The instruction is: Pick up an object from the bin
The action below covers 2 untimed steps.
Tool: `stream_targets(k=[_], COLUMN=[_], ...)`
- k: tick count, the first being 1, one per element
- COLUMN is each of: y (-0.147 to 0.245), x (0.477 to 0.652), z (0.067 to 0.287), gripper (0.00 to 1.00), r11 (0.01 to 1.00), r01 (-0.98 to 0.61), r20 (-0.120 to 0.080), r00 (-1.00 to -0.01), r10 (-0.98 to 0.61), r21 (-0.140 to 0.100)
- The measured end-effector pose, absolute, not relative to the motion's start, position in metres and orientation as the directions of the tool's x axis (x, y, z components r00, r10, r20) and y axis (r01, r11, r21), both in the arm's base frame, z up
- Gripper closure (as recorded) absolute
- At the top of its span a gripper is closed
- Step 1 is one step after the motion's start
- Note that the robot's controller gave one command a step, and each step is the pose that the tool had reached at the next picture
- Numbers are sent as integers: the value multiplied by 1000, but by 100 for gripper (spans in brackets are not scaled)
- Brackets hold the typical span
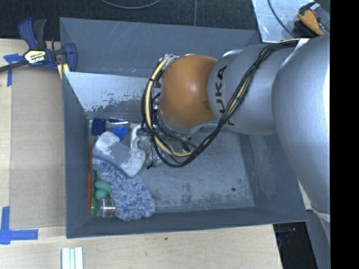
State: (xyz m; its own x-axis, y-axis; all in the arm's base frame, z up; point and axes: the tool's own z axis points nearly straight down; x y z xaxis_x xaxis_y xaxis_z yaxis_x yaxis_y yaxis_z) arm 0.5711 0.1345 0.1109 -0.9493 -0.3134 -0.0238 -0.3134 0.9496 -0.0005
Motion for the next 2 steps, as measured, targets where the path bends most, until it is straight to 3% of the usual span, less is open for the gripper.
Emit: stream_targets(k=[2], y=[135], x=[573], z=[141], gripper=[100], r11=[950], r01=[-314], r20=[-33], r00=[-949], r10=[-314], r21=[-1])
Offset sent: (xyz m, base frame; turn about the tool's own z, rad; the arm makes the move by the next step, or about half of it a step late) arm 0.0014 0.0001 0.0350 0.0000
